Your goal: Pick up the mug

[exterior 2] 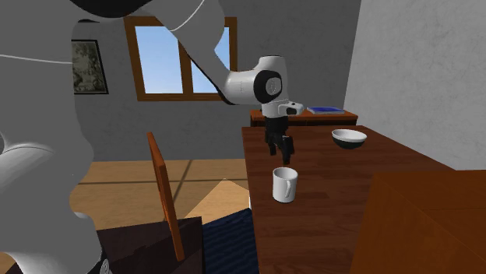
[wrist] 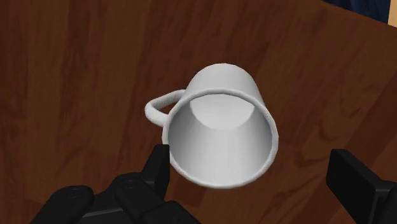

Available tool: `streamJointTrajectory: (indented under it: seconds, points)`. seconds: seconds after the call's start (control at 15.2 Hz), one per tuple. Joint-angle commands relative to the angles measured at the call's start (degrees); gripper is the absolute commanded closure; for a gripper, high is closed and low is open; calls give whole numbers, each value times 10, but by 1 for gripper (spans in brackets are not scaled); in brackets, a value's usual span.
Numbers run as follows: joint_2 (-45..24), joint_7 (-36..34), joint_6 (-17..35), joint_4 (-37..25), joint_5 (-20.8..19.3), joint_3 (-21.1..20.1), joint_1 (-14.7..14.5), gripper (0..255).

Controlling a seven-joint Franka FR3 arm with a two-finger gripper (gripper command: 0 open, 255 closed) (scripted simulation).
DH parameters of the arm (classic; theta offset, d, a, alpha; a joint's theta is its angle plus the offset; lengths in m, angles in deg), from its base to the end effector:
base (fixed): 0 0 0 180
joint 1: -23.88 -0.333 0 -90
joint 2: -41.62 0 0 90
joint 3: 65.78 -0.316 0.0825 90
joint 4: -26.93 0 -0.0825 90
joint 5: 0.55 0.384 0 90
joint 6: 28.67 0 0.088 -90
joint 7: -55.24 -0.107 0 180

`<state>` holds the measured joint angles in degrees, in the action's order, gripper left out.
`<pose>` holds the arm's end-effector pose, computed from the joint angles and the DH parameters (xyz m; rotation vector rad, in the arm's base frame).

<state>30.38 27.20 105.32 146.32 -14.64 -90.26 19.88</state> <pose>0.5159 0.2693 0.3478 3.0740 0.2485 0.1861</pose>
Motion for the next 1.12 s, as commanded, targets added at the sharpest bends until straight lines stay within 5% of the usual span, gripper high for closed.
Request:
streamJointTrajectory:
  seconds: [0.0,0.73,0.79,1.06]
  points:
    - [-44,-30,0,-32,-32,3,-17,0]
    - [-108,-67,43,-41,-77,23,-38,0]
    - [-107,-67,44,-40,-77,23,-38,255]
    - [-106,-67,44,-39,-77,23,-37,255]
